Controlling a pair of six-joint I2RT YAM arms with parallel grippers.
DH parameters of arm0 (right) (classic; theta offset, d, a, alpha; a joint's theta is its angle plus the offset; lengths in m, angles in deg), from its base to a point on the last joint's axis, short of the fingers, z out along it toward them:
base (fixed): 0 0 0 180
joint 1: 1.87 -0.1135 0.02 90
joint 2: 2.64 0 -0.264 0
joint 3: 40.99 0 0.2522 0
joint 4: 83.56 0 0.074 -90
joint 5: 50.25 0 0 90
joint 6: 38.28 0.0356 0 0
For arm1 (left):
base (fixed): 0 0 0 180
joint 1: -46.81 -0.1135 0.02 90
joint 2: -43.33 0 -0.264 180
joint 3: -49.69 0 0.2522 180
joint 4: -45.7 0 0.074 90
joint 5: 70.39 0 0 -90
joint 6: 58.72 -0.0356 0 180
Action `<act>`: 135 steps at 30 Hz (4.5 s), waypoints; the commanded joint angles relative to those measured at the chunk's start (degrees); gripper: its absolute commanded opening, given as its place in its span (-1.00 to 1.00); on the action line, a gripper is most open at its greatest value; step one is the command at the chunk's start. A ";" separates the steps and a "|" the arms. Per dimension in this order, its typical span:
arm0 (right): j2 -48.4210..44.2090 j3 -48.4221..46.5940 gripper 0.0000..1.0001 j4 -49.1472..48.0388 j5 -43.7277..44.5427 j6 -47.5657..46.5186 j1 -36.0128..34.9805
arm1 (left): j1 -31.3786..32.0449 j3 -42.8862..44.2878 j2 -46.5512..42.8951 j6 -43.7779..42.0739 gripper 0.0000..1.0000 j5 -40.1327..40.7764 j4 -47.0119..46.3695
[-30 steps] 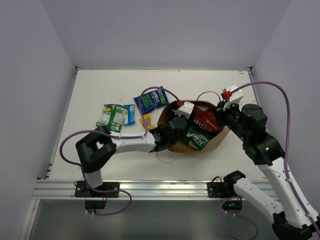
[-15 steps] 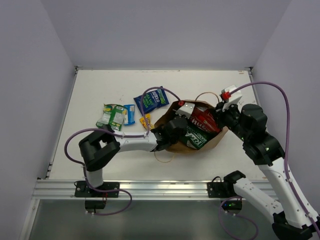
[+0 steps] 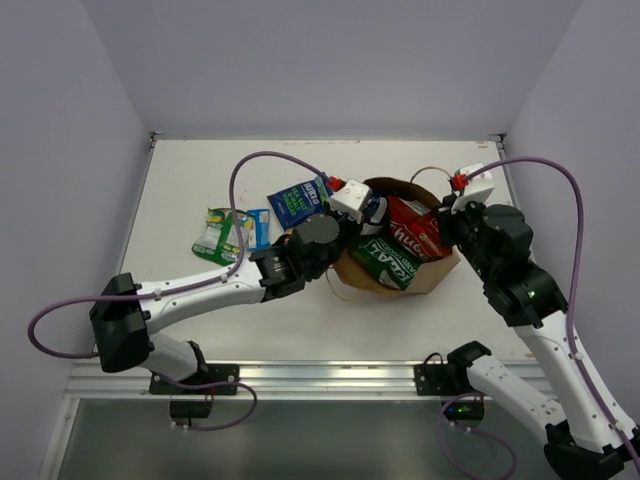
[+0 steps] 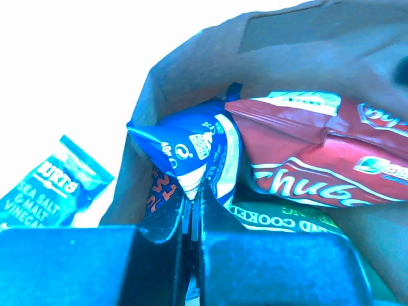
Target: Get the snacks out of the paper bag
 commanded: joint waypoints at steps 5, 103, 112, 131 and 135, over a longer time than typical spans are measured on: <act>0.81 -0.51 -1.00 -4.03 7.88 1.01 -0.12 | 1.20 9.06 -7.09 6.89 -1.00 -10.34 10.80; -0.50 0.72 -0.99 -6.84 -3.10 -9.97 -1.09 | 10.78 17.07 6.25 -26.67 0.83 -19.13 38.33; -0.68 1.34 -0.99 -6.75 -3.11 -10.32 -2.32 | 8.58 19.53 13.37 -31.07 0.71 -23.77 38.68; -0.33 4.68 -1.00 -9.65 2.16 -10.85 -2.50 | 7.88 28.83 10.14 -29.67 -1.00 -22.99 43.77; 0.37 4.59 -1.00 -9.74 3.92 -10.68 -2.58 | 7.88 30.43 2.07 -28.53 -1.00 -25.01 43.51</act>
